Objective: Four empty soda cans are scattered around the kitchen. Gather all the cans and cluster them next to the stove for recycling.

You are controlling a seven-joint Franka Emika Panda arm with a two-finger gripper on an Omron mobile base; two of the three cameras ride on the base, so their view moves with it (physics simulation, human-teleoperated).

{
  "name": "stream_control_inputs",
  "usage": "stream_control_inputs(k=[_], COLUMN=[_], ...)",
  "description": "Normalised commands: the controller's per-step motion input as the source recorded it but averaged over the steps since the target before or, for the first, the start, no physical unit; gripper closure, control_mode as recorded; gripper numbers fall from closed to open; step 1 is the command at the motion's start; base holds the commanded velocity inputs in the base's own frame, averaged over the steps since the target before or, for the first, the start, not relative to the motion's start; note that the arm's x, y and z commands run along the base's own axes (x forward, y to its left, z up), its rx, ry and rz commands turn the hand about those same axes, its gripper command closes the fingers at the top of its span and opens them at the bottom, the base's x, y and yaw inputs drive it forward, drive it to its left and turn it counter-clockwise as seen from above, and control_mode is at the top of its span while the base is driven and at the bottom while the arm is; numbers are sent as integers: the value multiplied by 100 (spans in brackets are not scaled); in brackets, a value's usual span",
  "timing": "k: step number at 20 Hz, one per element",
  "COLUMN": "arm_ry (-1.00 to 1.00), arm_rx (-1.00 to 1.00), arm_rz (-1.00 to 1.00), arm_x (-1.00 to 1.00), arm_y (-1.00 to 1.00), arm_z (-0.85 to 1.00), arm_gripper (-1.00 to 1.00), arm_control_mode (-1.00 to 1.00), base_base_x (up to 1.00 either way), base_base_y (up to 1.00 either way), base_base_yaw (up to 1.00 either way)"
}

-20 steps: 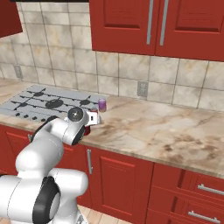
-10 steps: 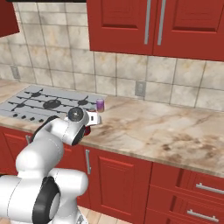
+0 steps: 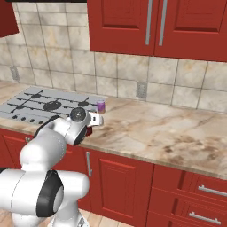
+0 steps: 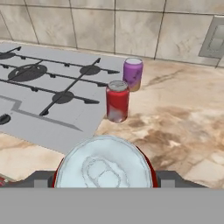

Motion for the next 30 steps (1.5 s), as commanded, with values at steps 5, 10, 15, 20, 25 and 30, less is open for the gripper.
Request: stream_control_inputs(k=[5,10,15,20,25,30], arm_ry=[0,0,0,0,0,0], arm_rx=[5,1,0,0,0,0], arm_rz=[-3,-1,-1,-1,0,0], arm_x=[24,3,12,16,10,8], arm_y=[0,0,0,0,6,13], arm_z=[0,-4,-9,-8,-18,-11], arm_gripper=[100,100,100,100,100,100], arm_control_mode=[-100,-100,-100,-100,-100,-100], base_base_x=[0,0,0,0,0,0], base_base_y=[0,0,0,0,0,0], base_base_yaw=[0,0,0,0,0,0])
